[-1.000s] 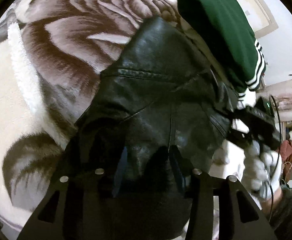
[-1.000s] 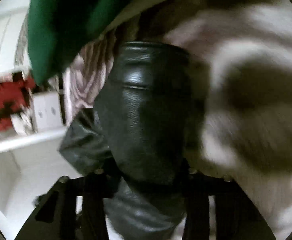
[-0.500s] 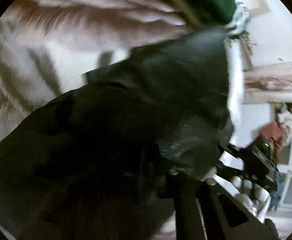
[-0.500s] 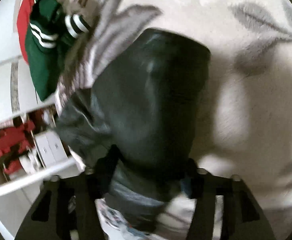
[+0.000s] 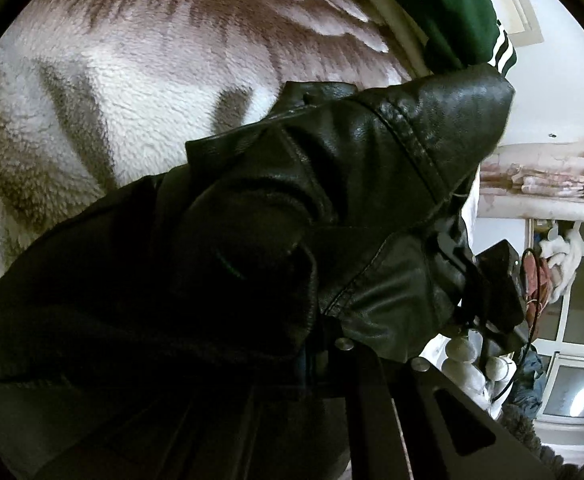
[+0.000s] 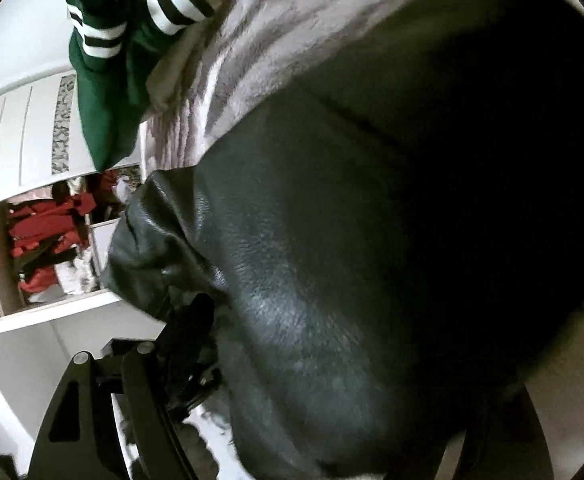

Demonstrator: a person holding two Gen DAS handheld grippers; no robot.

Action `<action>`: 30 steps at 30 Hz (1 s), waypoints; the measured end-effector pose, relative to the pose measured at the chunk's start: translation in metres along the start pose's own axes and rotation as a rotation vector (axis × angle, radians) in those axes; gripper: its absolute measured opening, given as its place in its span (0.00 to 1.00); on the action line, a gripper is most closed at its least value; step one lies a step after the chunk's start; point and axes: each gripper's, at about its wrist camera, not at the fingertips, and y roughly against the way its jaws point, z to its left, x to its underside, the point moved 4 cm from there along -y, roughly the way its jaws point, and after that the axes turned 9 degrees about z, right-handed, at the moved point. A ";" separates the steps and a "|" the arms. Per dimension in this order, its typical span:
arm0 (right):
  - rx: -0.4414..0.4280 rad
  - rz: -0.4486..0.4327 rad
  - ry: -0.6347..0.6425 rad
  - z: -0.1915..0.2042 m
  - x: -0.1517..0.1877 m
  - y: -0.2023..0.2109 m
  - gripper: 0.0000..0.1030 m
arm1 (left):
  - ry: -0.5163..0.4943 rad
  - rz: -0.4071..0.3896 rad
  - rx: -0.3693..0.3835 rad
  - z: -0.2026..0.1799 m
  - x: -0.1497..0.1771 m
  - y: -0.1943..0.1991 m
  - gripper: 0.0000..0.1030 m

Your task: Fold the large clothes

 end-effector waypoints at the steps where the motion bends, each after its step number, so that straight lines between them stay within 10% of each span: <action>1: -0.001 -0.011 -0.002 0.001 0.000 0.001 0.57 | -0.006 -0.006 -0.002 0.000 0.001 0.000 0.04; 4: -0.051 -0.042 0.035 0.010 0.010 0.023 0.31 | -0.017 -0.010 -0.002 -0.001 -0.001 -0.001 0.04; 21: 0.293 -0.019 0.575 0.157 0.131 0.043 0.27 | 0.031 -0.075 0.130 0.029 0.021 0.020 0.04; 27: 0.506 -0.055 0.864 0.211 0.195 0.019 0.27 | 0.056 -0.252 -0.098 0.054 0.068 0.111 0.04; 30: 0.634 -0.063 1.033 0.230 0.238 -0.013 0.26 | 0.112 -0.370 -0.198 0.090 0.109 0.166 0.39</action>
